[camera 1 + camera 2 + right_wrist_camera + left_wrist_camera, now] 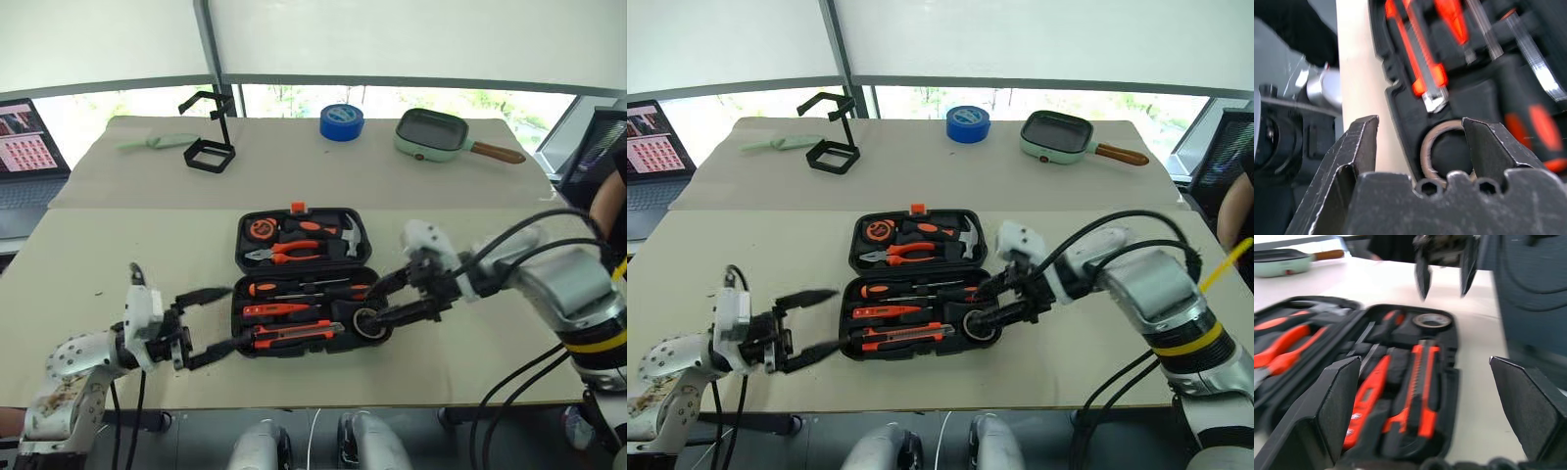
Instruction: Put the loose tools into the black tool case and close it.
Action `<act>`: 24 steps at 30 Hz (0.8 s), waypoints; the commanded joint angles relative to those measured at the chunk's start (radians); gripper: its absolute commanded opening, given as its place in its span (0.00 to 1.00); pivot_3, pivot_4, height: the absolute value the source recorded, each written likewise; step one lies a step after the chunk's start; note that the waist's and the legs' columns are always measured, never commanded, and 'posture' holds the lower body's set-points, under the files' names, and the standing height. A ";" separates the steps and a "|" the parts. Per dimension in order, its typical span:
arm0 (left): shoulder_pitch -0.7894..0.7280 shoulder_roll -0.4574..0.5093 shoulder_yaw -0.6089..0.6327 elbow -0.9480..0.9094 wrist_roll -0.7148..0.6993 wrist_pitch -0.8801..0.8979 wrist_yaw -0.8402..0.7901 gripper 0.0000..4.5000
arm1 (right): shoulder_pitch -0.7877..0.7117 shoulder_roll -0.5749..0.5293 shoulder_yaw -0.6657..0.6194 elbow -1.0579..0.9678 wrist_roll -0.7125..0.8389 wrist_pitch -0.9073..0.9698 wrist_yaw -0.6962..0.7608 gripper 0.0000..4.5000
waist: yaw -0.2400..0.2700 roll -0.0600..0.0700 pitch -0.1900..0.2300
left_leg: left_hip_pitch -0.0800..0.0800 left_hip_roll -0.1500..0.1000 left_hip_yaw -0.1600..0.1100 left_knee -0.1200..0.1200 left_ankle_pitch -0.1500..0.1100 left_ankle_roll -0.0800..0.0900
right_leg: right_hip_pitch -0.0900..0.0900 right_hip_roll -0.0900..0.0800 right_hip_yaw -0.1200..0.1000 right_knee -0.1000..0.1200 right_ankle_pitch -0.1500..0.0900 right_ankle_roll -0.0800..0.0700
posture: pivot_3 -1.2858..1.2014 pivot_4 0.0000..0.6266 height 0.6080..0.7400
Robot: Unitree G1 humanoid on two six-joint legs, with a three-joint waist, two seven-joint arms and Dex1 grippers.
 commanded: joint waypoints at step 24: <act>-0.296 -0.083 -0.163 0.253 0.180 0.279 0.301 0.01 | 0.054 0.370 -0.030 0.653 -0.459 -0.934 -0.256 0.00 | -0.025 -0.001 0.001 | 0.004 0.000 0.006 -0.002 0.008 -0.013 | -0.001 0.005 0.002 0.005 0.003 -0.005 | 0.52 0.24 1.00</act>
